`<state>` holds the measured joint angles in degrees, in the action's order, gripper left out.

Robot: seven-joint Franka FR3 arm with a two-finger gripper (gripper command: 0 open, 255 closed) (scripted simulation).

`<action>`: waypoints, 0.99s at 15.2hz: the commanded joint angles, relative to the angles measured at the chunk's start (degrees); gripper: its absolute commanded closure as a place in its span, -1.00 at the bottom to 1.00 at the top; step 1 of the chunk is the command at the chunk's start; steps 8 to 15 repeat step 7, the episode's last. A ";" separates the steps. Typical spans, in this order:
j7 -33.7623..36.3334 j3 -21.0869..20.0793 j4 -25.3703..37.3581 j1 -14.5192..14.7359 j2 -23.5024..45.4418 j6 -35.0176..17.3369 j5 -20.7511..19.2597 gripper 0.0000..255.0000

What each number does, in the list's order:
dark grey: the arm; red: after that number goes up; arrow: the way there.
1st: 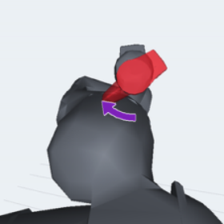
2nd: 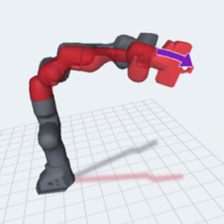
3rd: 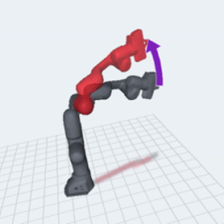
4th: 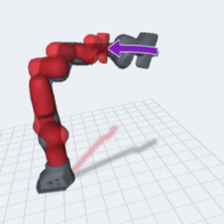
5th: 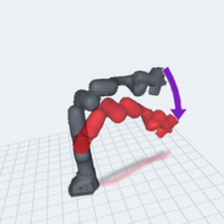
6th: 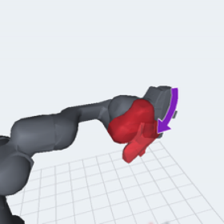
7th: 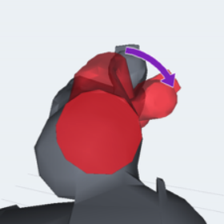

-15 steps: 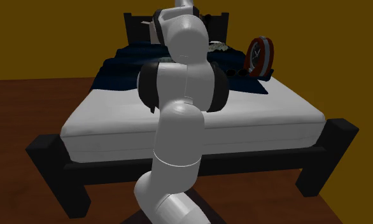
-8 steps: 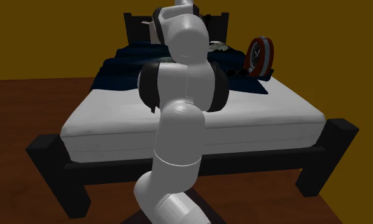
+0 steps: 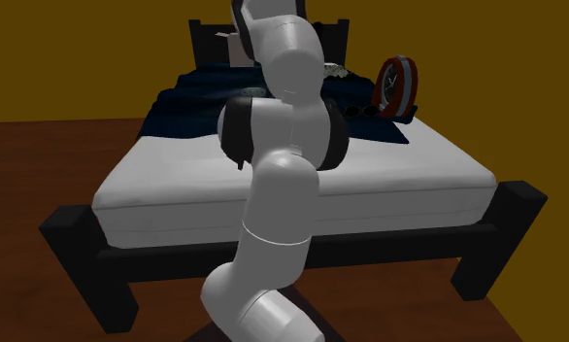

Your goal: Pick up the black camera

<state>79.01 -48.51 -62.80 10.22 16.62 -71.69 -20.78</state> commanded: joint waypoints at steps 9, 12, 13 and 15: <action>-0.16 1.04 14.57 7.75 6.32 9.09 -6.07 1.00; -0.16 1.04 14.57 7.75 6.32 9.09 -6.07 1.00; -0.16 1.04 14.57 7.75 6.32 9.09 -6.07 1.00; -0.16 1.04 14.57 7.75 6.32 9.09 -6.07 1.00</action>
